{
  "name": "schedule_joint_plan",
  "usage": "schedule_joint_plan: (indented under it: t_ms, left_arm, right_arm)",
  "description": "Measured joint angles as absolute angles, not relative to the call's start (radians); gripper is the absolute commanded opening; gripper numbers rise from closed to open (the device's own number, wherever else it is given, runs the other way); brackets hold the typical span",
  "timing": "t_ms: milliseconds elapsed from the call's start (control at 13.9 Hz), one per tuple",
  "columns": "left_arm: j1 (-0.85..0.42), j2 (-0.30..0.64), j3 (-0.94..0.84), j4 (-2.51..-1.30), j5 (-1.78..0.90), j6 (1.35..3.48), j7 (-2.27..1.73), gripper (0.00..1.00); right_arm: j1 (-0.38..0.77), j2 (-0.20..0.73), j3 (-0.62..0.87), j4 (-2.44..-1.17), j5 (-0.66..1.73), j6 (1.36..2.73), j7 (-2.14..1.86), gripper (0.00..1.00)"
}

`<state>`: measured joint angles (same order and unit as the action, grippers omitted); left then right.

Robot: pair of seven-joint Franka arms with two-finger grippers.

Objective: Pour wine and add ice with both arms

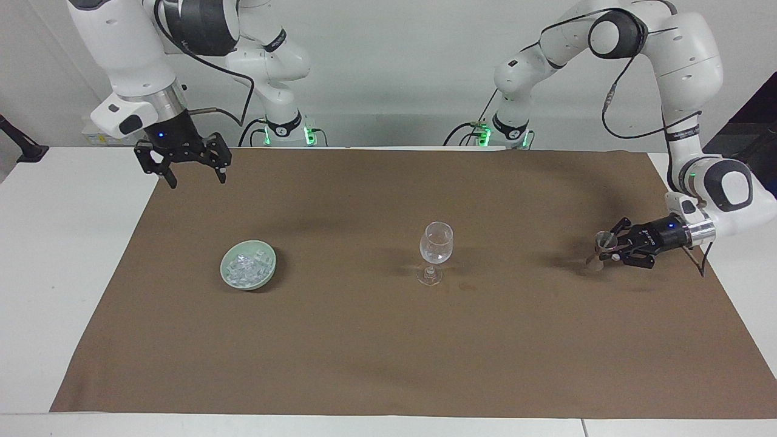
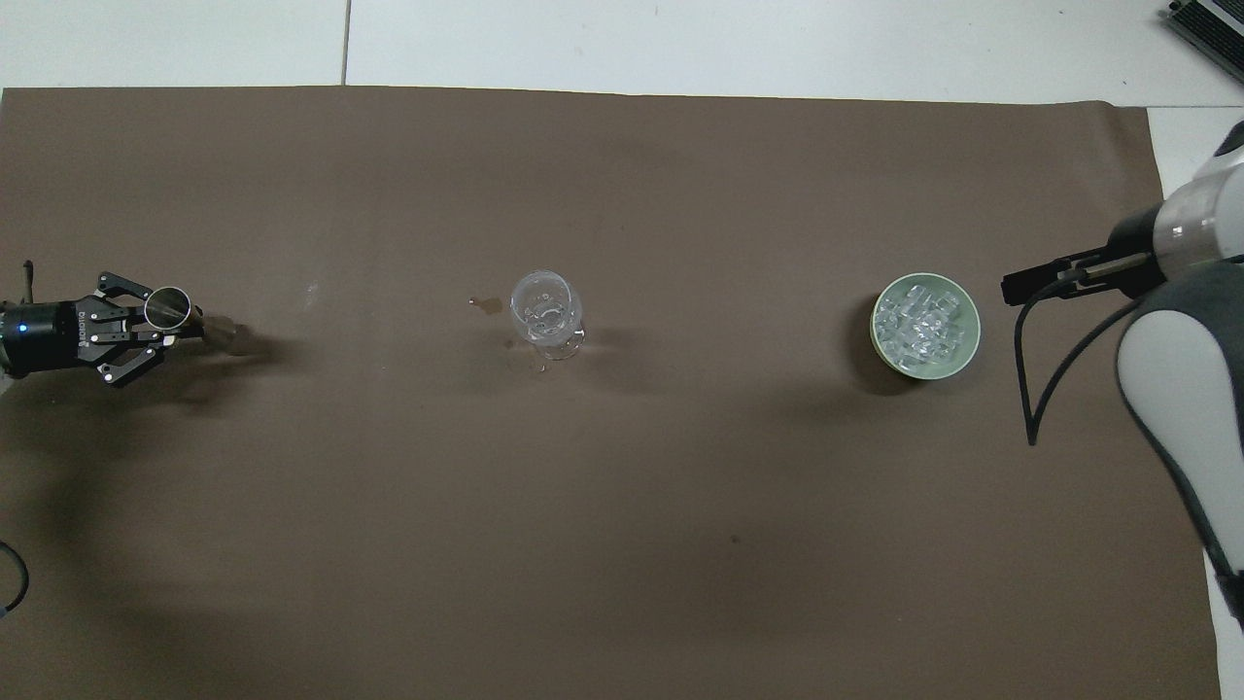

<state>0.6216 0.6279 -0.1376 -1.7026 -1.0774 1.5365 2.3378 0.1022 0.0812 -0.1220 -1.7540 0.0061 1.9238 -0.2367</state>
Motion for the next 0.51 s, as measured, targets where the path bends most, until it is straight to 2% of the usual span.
schedule_joint_plan:
  t_ms: [289, 505]
  left_arm:
    - [0.653, 0.634, -0.139, -1.703, -1.091, 1.536, 2.338, 0.00]
    - [0.654, 0.677, -0.152, -1.707, -1.099, 1.535, 2.338, 0.00]
  right_arm:
    - [0.102, 0.122, -0.118, -1.837, 0.006, 2.043, -0.243, 1.00]
    - [0.103, 0.128, -0.100, -1.921, 0.004, 2.155, -0.244, 1.00]
